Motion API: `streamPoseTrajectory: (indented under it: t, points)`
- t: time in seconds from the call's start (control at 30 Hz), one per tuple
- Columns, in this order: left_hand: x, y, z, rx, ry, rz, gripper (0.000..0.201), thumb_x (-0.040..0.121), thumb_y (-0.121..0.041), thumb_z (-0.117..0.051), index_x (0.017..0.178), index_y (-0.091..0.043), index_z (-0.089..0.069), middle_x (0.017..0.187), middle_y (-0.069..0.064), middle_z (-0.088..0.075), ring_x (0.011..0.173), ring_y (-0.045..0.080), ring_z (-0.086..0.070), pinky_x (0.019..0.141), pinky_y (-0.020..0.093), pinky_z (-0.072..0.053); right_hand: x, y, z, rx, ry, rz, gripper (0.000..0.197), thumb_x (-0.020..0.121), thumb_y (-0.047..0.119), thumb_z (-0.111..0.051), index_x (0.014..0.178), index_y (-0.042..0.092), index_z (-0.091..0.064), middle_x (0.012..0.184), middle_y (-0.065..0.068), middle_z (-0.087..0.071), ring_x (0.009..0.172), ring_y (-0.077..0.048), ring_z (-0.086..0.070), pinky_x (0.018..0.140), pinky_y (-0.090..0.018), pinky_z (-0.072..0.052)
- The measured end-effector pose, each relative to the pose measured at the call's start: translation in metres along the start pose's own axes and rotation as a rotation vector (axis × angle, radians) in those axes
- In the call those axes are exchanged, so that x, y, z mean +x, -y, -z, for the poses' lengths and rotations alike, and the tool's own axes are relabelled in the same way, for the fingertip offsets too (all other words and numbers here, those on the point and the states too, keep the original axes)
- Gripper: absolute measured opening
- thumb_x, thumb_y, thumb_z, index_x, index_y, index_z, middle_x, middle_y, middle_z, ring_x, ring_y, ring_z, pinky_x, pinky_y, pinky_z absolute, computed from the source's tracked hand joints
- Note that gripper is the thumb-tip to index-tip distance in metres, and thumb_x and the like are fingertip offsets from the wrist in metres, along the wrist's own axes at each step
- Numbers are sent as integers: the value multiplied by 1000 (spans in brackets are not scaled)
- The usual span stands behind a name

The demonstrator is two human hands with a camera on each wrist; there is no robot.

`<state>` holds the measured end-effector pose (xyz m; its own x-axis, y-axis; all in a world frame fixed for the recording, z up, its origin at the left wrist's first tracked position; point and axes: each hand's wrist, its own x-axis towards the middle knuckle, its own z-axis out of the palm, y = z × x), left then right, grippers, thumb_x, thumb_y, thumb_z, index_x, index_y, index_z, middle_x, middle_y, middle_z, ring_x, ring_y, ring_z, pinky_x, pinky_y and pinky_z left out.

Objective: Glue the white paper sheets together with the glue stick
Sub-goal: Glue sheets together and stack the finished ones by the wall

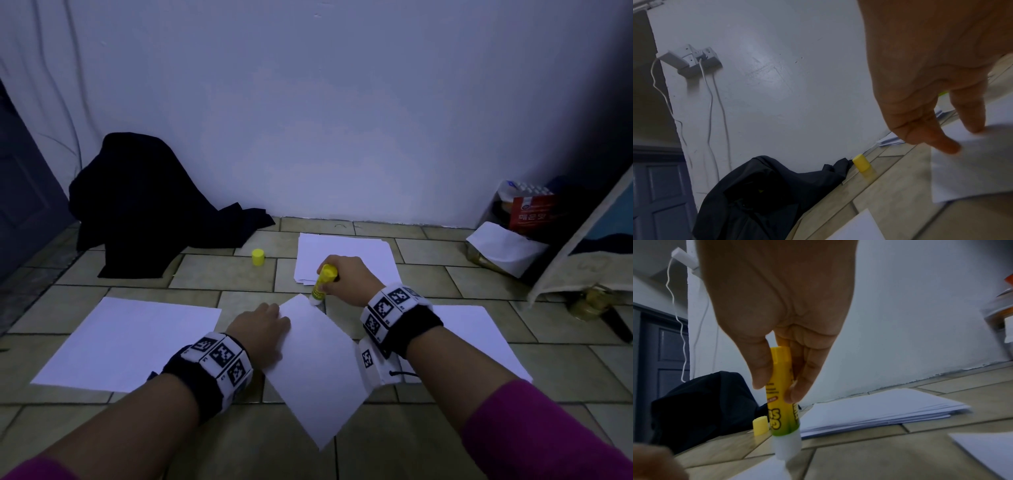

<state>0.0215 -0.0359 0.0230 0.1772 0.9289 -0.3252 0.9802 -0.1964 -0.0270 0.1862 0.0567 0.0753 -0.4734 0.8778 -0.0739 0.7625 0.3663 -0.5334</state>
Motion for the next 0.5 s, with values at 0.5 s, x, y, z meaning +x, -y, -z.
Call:
streamPoseTrajectory:
  t: [0.5]
  points:
    - [6, 2, -2, -123, 35, 94, 51, 94, -37, -53, 138, -17, -39, 134, 7, -39, 124, 25, -38, 98, 40, -44, 8, 20, -18, -121, 86, 58, 31, 90, 10, -58, 120, 7, -57, 120, -14, -60, 112, -27, -53, 78, -23, -39]
